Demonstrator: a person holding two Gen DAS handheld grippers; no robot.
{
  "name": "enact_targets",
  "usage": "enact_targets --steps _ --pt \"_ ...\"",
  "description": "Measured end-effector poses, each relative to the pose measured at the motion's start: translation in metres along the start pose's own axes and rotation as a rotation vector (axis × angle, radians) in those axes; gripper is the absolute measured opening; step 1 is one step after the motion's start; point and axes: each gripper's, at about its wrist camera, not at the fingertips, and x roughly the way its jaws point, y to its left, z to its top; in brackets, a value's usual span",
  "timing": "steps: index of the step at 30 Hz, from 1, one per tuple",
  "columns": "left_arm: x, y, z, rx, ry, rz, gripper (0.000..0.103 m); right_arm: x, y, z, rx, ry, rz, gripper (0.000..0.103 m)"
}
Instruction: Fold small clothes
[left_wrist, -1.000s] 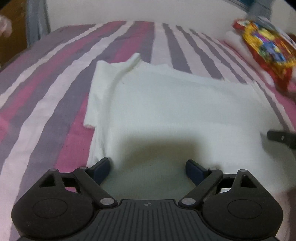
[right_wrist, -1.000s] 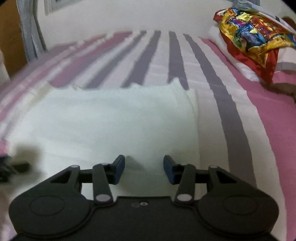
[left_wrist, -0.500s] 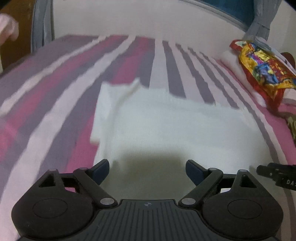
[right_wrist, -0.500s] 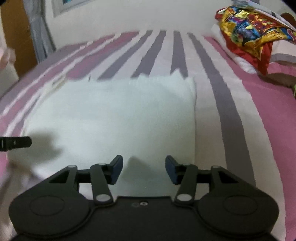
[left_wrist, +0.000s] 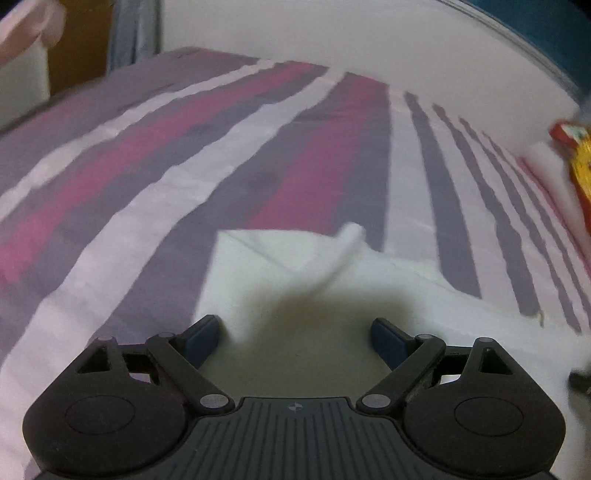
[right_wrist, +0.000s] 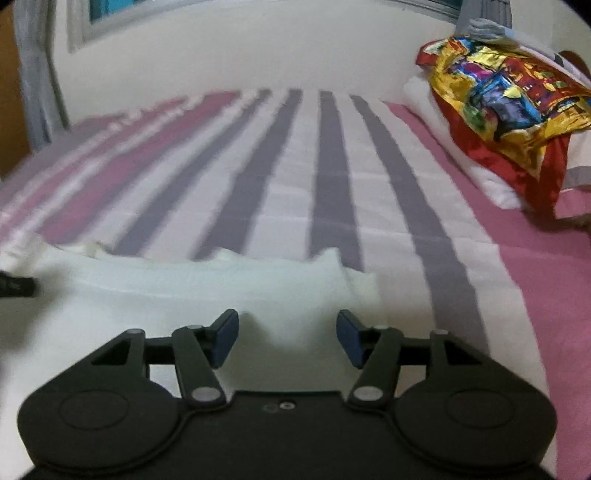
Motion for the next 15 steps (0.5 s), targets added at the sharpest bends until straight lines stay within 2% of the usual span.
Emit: enact_targets --steps 2,5,11,15 --pt "0.0 0.0 0.0 0.0 0.012 -0.001 0.089 0.018 -0.012 -0.002 0.031 0.037 -0.017 0.057" --pt "-0.013 -0.001 -0.003 -0.003 0.006 -0.002 0.089 0.017 -0.016 0.002 0.082 0.052 -0.036 0.059" --pt "-0.08 0.018 -0.042 -0.007 -0.016 -0.057 0.089 -0.048 -0.002 -0.022 0.101 -0.002 0.054 0.058" --pt "-0.119 0.033 -0.087 -0.074 0.061 -0.103 0.089 -0.089 0.018 -0.053 0.081 0.005 0.148 0.06"
